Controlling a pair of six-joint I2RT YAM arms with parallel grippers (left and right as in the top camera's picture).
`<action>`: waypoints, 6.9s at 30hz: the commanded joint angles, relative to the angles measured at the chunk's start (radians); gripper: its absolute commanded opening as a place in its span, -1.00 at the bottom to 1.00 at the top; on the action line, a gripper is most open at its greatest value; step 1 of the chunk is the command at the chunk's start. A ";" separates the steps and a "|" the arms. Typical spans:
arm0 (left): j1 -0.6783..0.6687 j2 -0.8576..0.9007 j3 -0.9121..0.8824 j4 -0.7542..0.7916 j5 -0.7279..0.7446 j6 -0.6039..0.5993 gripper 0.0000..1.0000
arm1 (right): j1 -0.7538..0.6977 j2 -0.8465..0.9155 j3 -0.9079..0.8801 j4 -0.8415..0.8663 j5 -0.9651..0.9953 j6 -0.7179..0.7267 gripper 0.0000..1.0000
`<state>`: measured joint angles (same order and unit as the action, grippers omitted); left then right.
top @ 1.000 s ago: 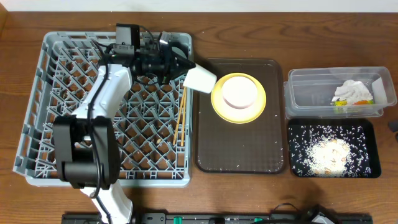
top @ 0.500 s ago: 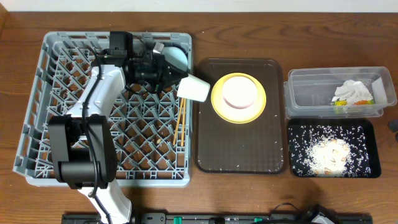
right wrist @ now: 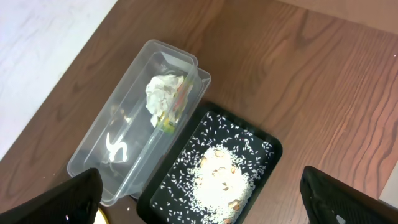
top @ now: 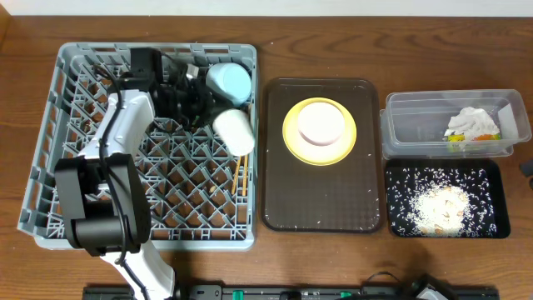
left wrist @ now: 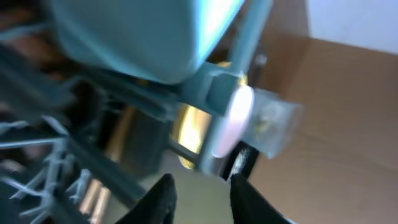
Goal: Sort waste into correct bins and load items into the dishwasher rack
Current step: 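Carry the white cup to the rack and set it in, then move the left gripper back to the pink bowl on the yellow plate, then grasp the pink bowl rim with the left gripper and lift it, then carry the pink bowl into the rack's lower middle area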
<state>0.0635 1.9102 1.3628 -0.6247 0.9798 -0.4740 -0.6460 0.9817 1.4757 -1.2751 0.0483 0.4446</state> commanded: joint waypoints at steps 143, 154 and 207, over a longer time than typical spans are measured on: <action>0.137 -0.539 -0.750 0.647 0.296 -0.528 -0.88 | -0.013 -0.002 0.000 -0.002 0.000 0.011 0.98; 0.127 -0.588 -0.752 1.135 0.444 -0.968 -0.88 | -0.013 -0.002 0.000 -0.002 0.000 0.011 0.99; 0.246 -0.855 -0.881 1.397 0.341 -0.983 -0.88 | -0.013 -0.002 0.000 -0.002 0.000 0.011 0.99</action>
<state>0.3447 1.1141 0.4534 0.7666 1.2659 -1.4406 -0.6460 0.9817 1.4754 -1.2751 0.0483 0.4446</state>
